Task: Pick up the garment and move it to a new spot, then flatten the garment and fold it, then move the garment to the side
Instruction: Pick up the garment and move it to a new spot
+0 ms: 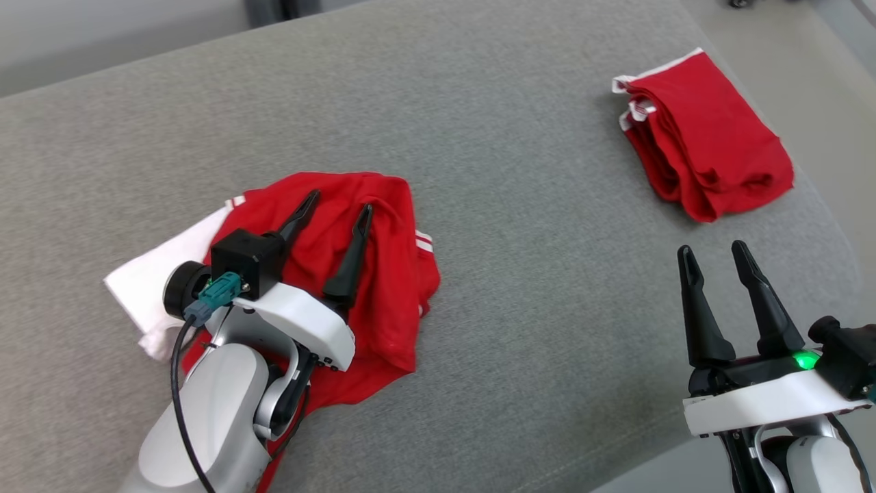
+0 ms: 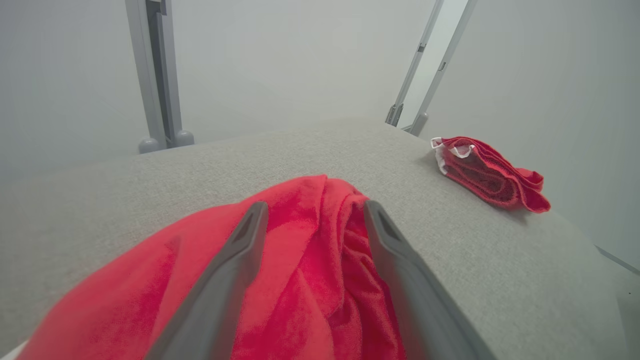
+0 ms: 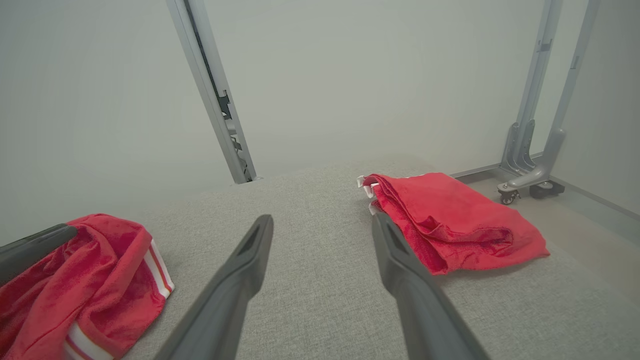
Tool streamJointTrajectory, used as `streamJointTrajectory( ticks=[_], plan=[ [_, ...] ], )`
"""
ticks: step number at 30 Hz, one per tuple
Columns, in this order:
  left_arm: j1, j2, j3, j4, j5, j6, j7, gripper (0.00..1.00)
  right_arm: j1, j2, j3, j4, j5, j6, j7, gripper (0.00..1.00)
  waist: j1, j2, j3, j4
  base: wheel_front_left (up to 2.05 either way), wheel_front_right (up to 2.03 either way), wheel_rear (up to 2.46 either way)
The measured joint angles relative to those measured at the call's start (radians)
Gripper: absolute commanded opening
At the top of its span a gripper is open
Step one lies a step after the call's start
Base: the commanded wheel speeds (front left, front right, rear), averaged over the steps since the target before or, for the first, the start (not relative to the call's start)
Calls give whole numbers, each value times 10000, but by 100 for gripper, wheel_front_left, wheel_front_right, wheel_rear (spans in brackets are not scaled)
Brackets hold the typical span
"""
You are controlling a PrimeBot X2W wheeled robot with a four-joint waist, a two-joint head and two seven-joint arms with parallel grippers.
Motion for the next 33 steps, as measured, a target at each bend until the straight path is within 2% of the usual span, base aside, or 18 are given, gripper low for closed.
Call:
streamJointTrajectory(
  ticks=[4,10,16,25,33],
  plan=[
    [87,15,188,-238,-148,-36,-499,100,-15,-2,-105,15,-113,-2,48,100,0,0,-193,418,0,0,0],
    [535,261,1039,-882,-395,290,-1210,100,16,4,-263,-15,-249,0,190,100,0,0,-549,1149,0,0,0],
    [1247,694,2082,-1189,-606,589,-1476,100,221,8,-476,-132,-433,-2,483,100,0,0,-976,1846,0,0,0],
    [2839,1292,3545,-1889,-803,616,-1547,100,657,8,-715,-422,-757,0,928,100,0,0,-1720,2622,0,0,0],
    [4253,1647,3868,-2621,-667,527,-1546,100,1151,-36,-857,-596,-915,-2,1302,100,0,0,-2469,3103,0,0,0]
  ],
)
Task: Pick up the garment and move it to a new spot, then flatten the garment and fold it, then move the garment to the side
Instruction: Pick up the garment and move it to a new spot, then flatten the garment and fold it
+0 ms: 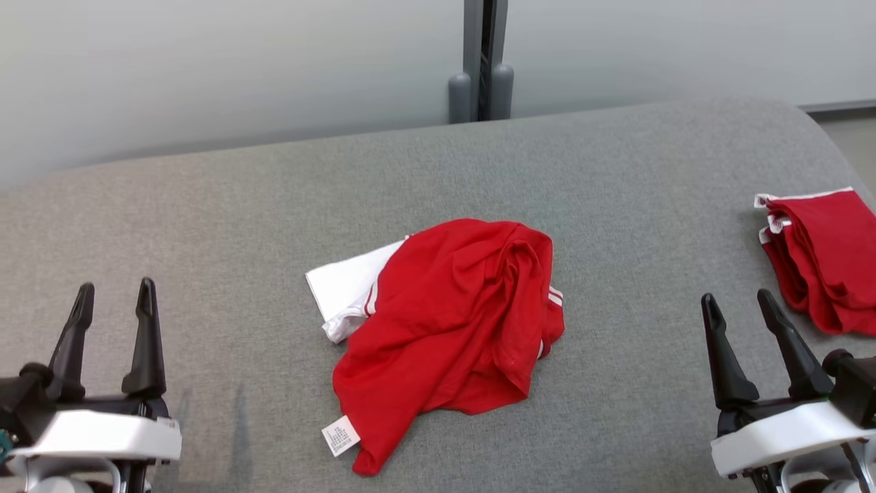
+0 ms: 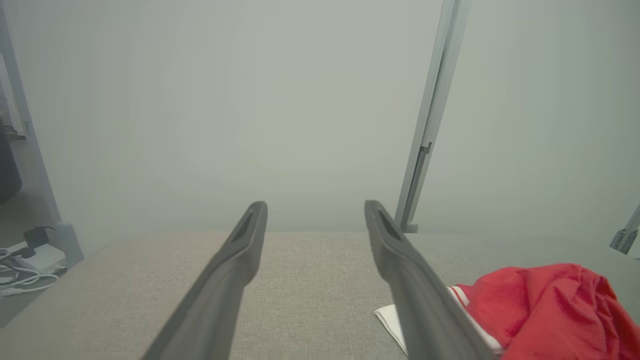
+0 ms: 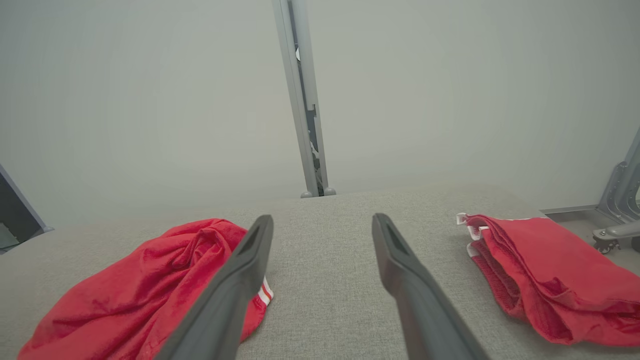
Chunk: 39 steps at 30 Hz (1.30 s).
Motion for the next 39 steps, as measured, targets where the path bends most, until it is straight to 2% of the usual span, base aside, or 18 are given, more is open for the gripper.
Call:
streamJointTrajectory(
  ticks=[12,39],
  plan=[
    [1383,197,-307,-882,128,267,579,100,668,-242,-10,-320,-58,0,531,100,0,0,-871,188,0,0,0],
    [1573,238,-560,-1248,105,441,894,100,822,-249,46,-644,-73,2,752,100,0,0,-896,352,0,0,0]
  ],
)
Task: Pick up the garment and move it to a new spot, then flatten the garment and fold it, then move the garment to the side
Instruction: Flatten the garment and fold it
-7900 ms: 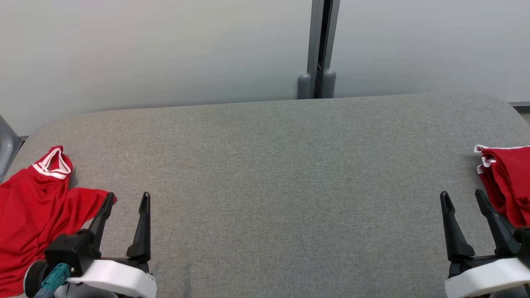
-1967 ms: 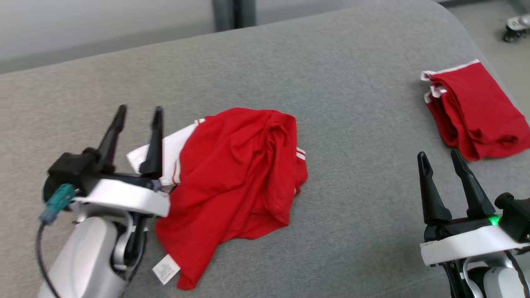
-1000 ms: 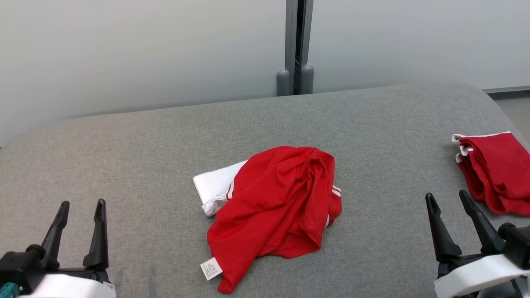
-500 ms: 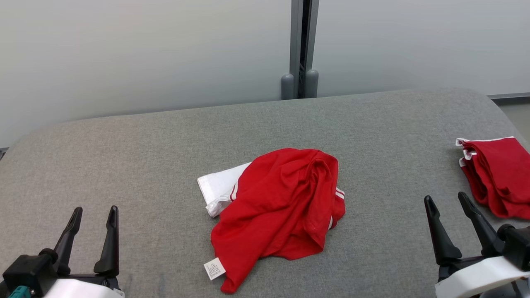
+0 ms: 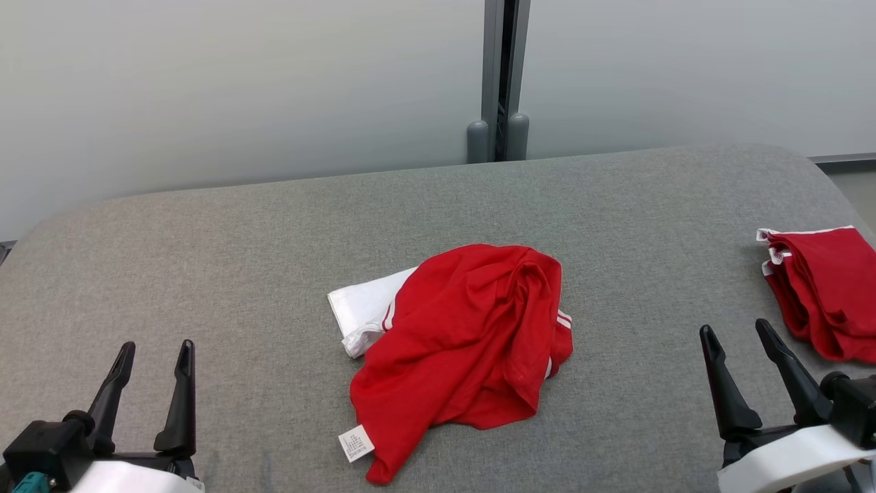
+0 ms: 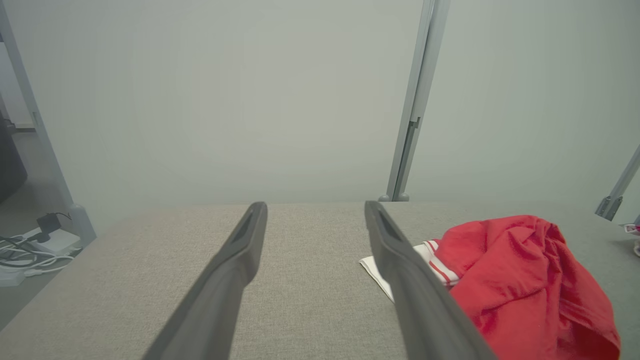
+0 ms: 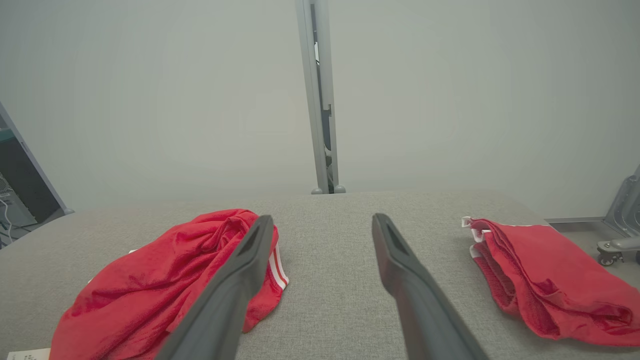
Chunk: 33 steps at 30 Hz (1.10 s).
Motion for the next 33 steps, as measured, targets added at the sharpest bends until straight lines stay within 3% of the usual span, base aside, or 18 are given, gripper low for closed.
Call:
streamJointTrajectory(
  ticks=[11,18,25,33],
  plan=[
    [-77,54,-54,157,-56,-44,-59,100,-9,-17,42,44,21,0,-2,100,0,1,-11,30,0,0,0],
    [-245,63,-169,247,-67,-104,-65,100,-49,-232,1283,328,98,0,562,100,0,0,56,196,0,0,0],
    [-607,0,-357,282,-63,-230,-150,100,-144,-407,2579,1538,453,0,851,100,0,1,389,610,0,0,0],
    [-1267,-190,-596,543,-38,-451,-330,100,-1362,-403,3371,3438,646,0,276,100,0,0,1131,1136,0,0,0]
  ],
)
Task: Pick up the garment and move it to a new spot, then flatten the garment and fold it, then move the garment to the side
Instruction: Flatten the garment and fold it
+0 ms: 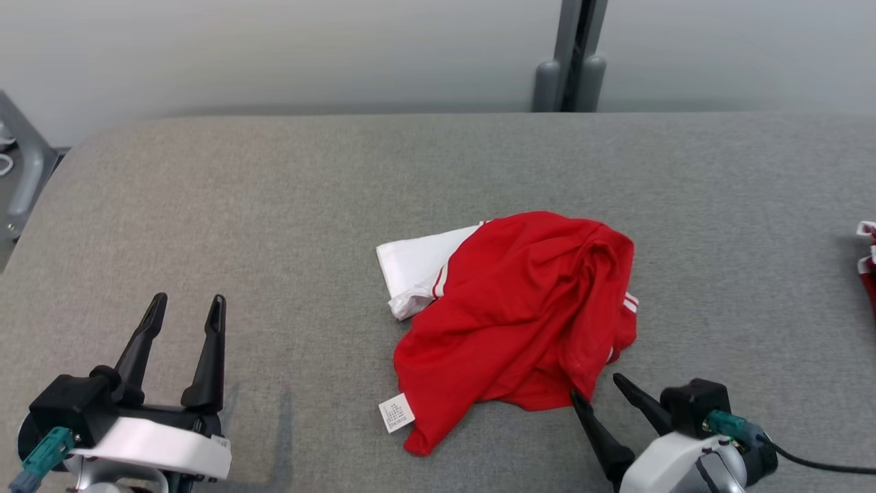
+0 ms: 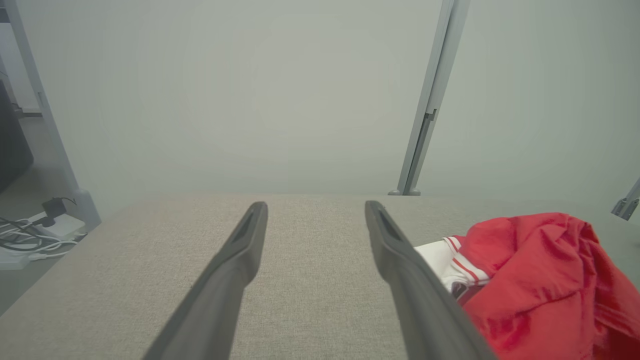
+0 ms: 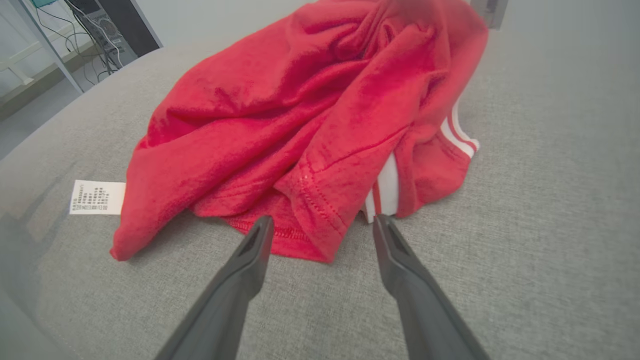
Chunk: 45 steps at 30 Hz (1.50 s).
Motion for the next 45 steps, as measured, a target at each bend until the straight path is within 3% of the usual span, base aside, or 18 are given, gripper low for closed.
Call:
streamJointTrajectory(
  ticks=[4,5,6,7,13,27,34,38,45],
  plan=[
    [-301,-113,-65,211,2,-79,-98,100,-613,96,136,826,63,0,-337,100,0,0,363,224,0,0,0],
    [-363,-144,-81,261,4,-81,-130,100,-741,117,123,963,104,0,-428,46,0,0,440,268,0,0,0],
    [-397,-159,-90,307,6,-92,-144,100,-854,134,113,1058,184,-2,-518,16,0,0,507,308,0,0,0],
    [-429,-184,-105,360,17,-117,-178,100,-935,138,107,1106,211,0,-591,0,0,0,558,341,0,0,0],
    [-559,-224,-94,602,17,-178,-265,100,-1035,-50,-107,410,238,0,-1037,0,0,0,664,278,0,0,0],
    [-707,-199,40,734,-33,-245,-395,100,-3342,-738,-349,-4023,1009,0,-721,0,0,0,626,-276,0,0,0],
    [-732,-221,54,740,-71,-245,-437,100,-3641,-842,-1177,-5547,1436,0,-520,0,0,0,737,-464,0,0,0],
    [-745,-242,35,732,-69,-245,-449,100,-2600,-637,-1879,-5300,1536,0,-157,0,0,0,795,-538,0,0,0],
    [-835,-268,-50,755,-46,-249,-451,100,-726,-109,-2999,-3344,1695,-10,-357,0,0,0,824,-561,0,0,0]
  ],
)
